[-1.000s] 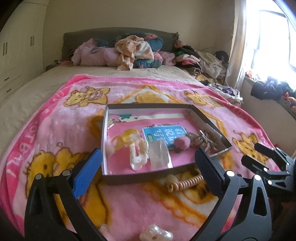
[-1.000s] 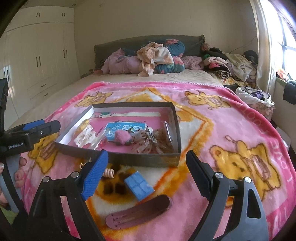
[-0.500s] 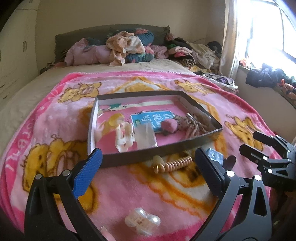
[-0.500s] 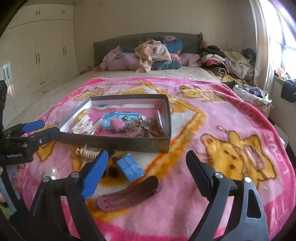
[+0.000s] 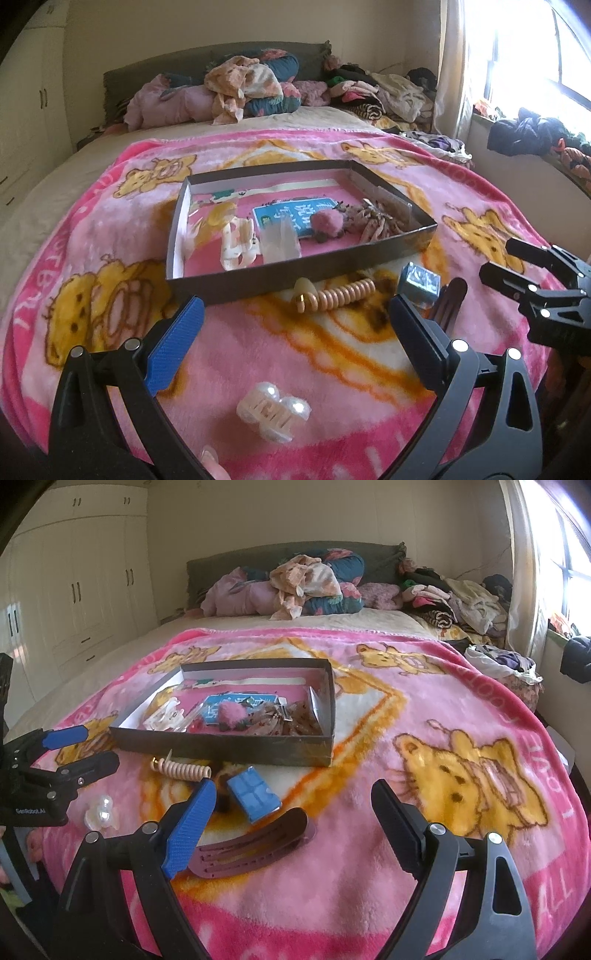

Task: Organize jewelry
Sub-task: 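Withdraw both open tools from the tray back over the loose accessories, then grasp the clear claw clip with the left tool while the right tool grasps the blue square clip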

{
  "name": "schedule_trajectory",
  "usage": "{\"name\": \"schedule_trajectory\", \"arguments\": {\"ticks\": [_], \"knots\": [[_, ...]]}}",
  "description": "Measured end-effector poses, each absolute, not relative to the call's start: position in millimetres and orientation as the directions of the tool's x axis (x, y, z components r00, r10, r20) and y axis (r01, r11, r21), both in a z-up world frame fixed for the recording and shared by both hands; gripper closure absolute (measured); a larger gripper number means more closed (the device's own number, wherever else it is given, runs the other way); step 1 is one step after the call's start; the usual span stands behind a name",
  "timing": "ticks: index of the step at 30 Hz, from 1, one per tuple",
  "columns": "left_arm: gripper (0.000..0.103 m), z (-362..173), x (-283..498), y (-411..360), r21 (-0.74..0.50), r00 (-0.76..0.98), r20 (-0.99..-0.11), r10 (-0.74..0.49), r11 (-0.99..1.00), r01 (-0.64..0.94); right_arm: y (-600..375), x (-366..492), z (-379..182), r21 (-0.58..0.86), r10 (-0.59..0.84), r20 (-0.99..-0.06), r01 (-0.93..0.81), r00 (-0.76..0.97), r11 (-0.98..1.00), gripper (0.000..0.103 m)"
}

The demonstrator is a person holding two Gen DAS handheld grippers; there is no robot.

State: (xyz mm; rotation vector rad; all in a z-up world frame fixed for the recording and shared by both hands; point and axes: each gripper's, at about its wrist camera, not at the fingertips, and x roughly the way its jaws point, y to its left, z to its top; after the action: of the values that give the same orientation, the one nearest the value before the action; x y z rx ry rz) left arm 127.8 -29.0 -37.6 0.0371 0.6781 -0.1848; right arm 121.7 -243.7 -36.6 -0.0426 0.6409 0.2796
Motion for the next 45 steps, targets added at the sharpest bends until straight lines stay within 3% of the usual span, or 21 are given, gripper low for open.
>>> {"name": "schedule_trajectory", "arguments": {"ticks": [33, 38, 45], "knots": [[0.012, -98, 115, -6, -0.042, 0.639, -0.745, -0.191, 0.97, 0.241, -195, 177, -80, -0.069, 0.26, -0.723, -0.441, 0.64, 0.895, 0.021], [0.027, -101, 117, -7, -0.04, 0.636, -0.746, -0.197, 0.967, 0.252, -189, 186, -90, -0.088, 0.248, -0.745, -0.459, 0.619, 0.884, 0.03], [0.055, -102, 120, -10, -0.026, 0.637, -0.746, -0.195, 0.964, 0.265, -187, 188, -95, -0.075, 0.258, -0.751, -0.467, 0.608, 0.881, 0.061]]}}
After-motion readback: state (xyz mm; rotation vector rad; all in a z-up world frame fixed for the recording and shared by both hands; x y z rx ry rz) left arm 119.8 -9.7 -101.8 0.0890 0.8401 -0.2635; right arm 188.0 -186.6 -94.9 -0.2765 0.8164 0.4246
